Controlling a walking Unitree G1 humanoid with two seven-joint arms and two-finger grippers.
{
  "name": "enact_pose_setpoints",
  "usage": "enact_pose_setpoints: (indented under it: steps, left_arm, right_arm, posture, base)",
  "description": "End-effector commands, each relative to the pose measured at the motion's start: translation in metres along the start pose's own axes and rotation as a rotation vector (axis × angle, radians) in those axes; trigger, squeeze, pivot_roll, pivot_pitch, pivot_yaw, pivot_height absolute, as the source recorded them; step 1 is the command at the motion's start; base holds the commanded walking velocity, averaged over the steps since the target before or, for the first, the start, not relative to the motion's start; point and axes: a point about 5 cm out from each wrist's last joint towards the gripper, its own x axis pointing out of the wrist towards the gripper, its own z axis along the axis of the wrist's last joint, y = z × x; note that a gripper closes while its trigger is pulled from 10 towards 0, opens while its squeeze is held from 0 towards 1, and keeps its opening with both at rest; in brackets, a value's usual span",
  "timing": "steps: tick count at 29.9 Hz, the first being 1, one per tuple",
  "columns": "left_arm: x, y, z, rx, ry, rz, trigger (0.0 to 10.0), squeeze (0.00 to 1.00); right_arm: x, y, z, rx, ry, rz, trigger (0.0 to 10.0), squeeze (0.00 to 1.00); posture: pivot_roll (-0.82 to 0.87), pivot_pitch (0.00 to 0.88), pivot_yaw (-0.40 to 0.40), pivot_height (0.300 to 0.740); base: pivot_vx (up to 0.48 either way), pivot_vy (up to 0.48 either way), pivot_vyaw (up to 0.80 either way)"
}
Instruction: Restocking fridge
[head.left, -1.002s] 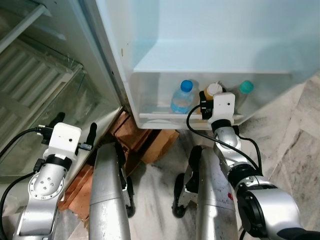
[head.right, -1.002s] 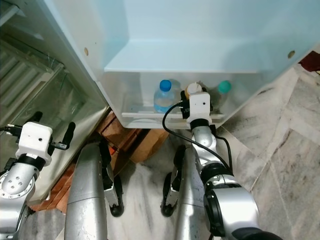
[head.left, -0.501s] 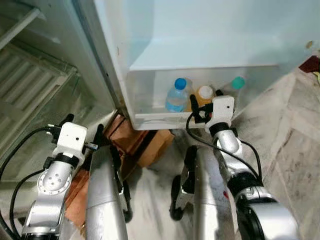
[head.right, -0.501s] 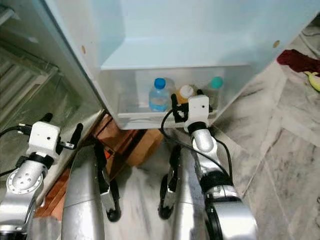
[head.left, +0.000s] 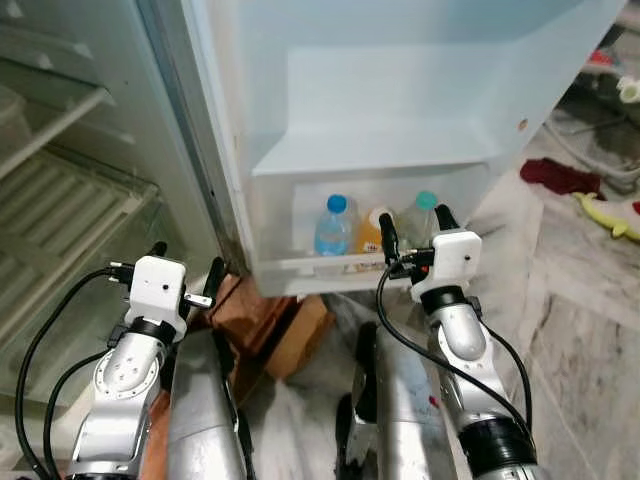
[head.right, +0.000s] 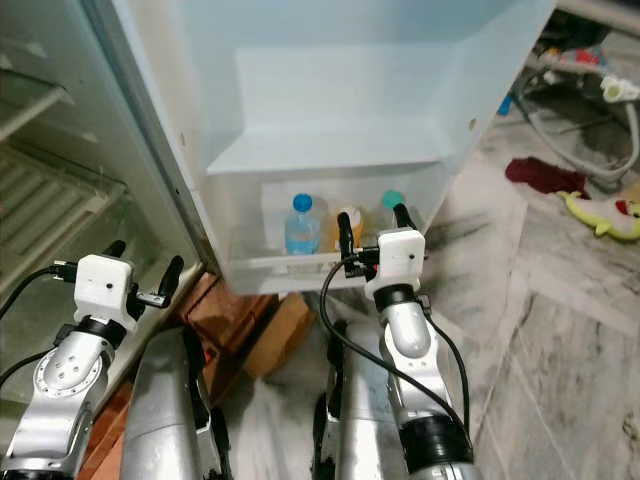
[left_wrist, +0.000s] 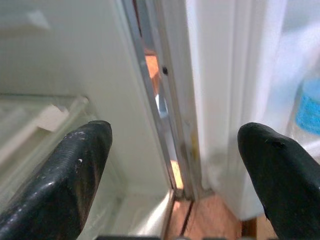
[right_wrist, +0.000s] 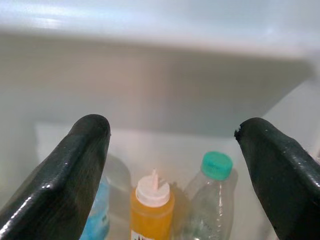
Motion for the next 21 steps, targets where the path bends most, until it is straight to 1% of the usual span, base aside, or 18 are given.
enact_pose_setpoints:
  steps: [1, 3, 4, 8, 10, 11, 12, 13, 17, 21]
  left_arm:
    - [0.003, -0.003, 0.001, -0.014, -0.009, -0.011, 10.0, 0.0]
    - [0.005, -0.005, 0.003, -0.013, -0.017, -0.021, 10.0, 0.0]
    - [0.006, -0.005, 0.004, -0.011, -0.021, -0.026, 10.0, 0.0]
    - [0.008, -0.01, 0.006, -0.021, -0.036, -0.034, 10.0, 0.0]
    - [0.008, -0.013, 0.005, -0.026, -0.035, -0.041, 10.0, 0.0]
    - [0.008, -0.018, 0.005, -0.03, -0.035, -0.052, 10.0, 0.0]
    - [0.008, -0.018, 0.005, -0.03, -0.035, -0.052, 10.0, 0.0]
    - [0.009, -0.022, 0.005, -0.033, -0.036, -0.07, 10.0, 0.0]
    - [0.007, -0.026, 0.004, -0.038, -0.036, -0.072, 10.0, 0.0]
    - [0.006, -0.025, 0.0, -0.045, -0.022, -0.065, 10.0, 0.0]
  right_arm:
    - [-0.003, 0.002, 0.003, -0.005, 0.016, 0.007, 10.0, 0.0]
    - [-0.006, 0.006, 0.005, -0.044, 0.022, 0.058, 10.0, 0.0]
    - [-0.008, 0.008, 0.007, -0.039, 0.01, 0.082, 10.0, 0.0]
    - [-0.007, -0.001, 0.011, -0.037, 0.011, 0.024, 10.0, 0.0]
    - [-0.008, -0.001, 0.011, -0.038, 0.016, 0.029, 10.0, 0.0]
    - [-0.009, 0.0, 0.012, -0.036, 0.023, 0.034, 10.0, 0.0]
    - [-0.009, 0.0, 0.012, -0.036, 0.023, 0.034, 10.0, 0.0]
    - [-0.009, 0.0, 0.013, -0.033, 0.026, 0.039, 10.0, 0.0]
    - [-0.011, -0.001, 0.015, -0.03, 0.028, 0.041, 10.0, 0.0]
    - [-0.013, -0.003, 0.019, -0.027, 0.027, 0.041, 10.0, 0.0]
  posture:
    - [0.06, 0.011, -0.044, 0.515]
    - [0.06, 0.016, -0.044, 0.515]
    - [0.06, 0.016, -0.044, 0.515]
    - [0.03, 0.026, -0.046, 0.545]
    - [0.03, 0.038, -0.047, 0.555]
    - [0.03, 0.038, -0.053, 0.565]
    - [0.03, 0.038, -0.053, 0.565]
    - [0.03, 0.039, -0.054, 0.575]
    - [0.03, 0.033, -0.069, 0.6]
    - [0.03, 0.028, -0.072, 0.615]
  base:
    - [0.0, 0.0, 0.0]
    - [0.0, 0.0, 0.0]
    - [0.0, 0.0, 0.0]
    - [0.0, 0.0, 0.0]
    - [0.0, 0.0, 0.0]
    - [0.0, 0.0, 0.0]
    - [0.0, 0.0, 0.0]
    - [0.0, 0.0, 0.0]
    - [0.0, 0.0, 0.0]
    - [0.0, 0.0, 0.0]
